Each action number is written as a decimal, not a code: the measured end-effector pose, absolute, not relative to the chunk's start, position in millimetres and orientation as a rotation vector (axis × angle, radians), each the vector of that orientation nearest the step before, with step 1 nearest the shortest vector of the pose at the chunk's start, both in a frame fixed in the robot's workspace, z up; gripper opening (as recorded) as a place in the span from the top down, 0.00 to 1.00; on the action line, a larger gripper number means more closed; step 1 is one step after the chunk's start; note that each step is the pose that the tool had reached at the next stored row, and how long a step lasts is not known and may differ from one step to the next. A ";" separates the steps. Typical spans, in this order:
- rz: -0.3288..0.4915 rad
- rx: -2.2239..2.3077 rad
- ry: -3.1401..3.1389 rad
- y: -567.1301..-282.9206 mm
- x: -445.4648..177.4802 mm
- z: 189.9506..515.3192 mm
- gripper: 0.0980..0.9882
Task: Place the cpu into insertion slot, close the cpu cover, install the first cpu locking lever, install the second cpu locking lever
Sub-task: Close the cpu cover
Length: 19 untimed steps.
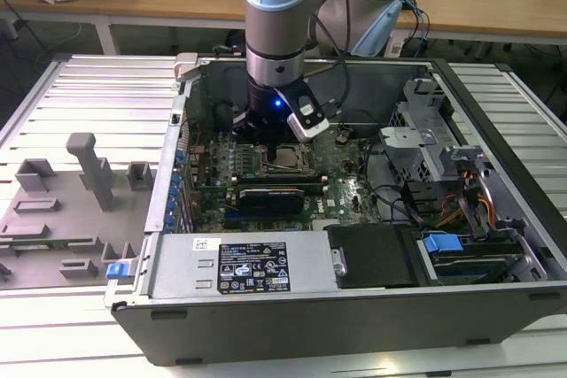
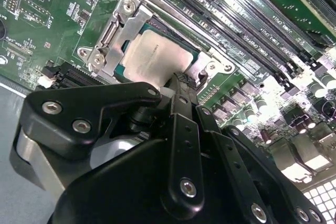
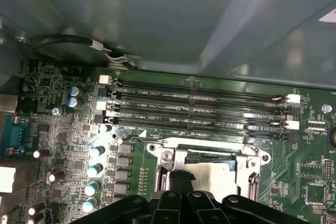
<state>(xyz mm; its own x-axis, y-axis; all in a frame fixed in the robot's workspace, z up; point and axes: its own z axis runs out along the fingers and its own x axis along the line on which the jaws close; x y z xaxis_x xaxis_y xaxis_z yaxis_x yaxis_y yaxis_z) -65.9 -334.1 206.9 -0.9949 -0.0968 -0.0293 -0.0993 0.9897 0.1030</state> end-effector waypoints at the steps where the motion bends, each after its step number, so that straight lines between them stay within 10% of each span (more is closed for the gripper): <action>1: 0.164 -0.154 3.109 -334.1 -65.9 206.9 0.99; 19: 0.169 -0.154 3.119 -353.4 -56.3 214.1 0.99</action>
<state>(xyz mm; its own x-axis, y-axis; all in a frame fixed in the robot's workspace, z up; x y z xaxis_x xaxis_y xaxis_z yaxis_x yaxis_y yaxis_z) -56.3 -353.4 214.1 -0.9950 -0.0977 -0.0192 -0.0992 0.9893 0.1068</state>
